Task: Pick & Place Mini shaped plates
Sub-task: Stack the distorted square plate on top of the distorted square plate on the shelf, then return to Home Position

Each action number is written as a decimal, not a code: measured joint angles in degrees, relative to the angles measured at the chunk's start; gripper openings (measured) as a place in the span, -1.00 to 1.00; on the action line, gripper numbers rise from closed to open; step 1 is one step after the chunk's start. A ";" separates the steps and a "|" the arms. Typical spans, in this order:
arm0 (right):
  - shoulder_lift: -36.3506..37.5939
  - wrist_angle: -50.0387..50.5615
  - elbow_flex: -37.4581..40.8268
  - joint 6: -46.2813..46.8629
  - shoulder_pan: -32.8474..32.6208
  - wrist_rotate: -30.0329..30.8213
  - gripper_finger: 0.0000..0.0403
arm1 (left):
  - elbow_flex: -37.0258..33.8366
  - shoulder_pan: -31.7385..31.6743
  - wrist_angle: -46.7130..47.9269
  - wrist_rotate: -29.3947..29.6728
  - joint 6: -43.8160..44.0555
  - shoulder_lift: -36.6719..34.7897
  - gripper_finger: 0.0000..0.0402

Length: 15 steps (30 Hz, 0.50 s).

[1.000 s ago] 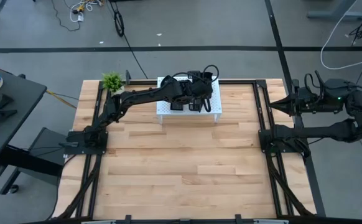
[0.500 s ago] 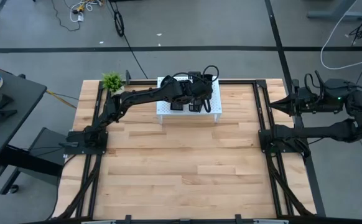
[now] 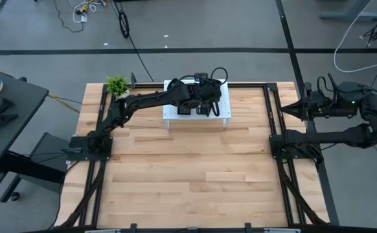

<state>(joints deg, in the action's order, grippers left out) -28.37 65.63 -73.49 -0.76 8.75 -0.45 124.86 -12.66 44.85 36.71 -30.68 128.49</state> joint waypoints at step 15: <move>-0.02 0.00 0.02 0.01 0.00 0.01 -0.90 | -0.02 0.71 0.37 -4.55 1.52 -0.98 -0.50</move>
<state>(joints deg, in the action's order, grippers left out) -28.38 65.63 -73.47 -0.75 8.75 -0.44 124.84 -11.95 45.22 32.16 -29.16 127.51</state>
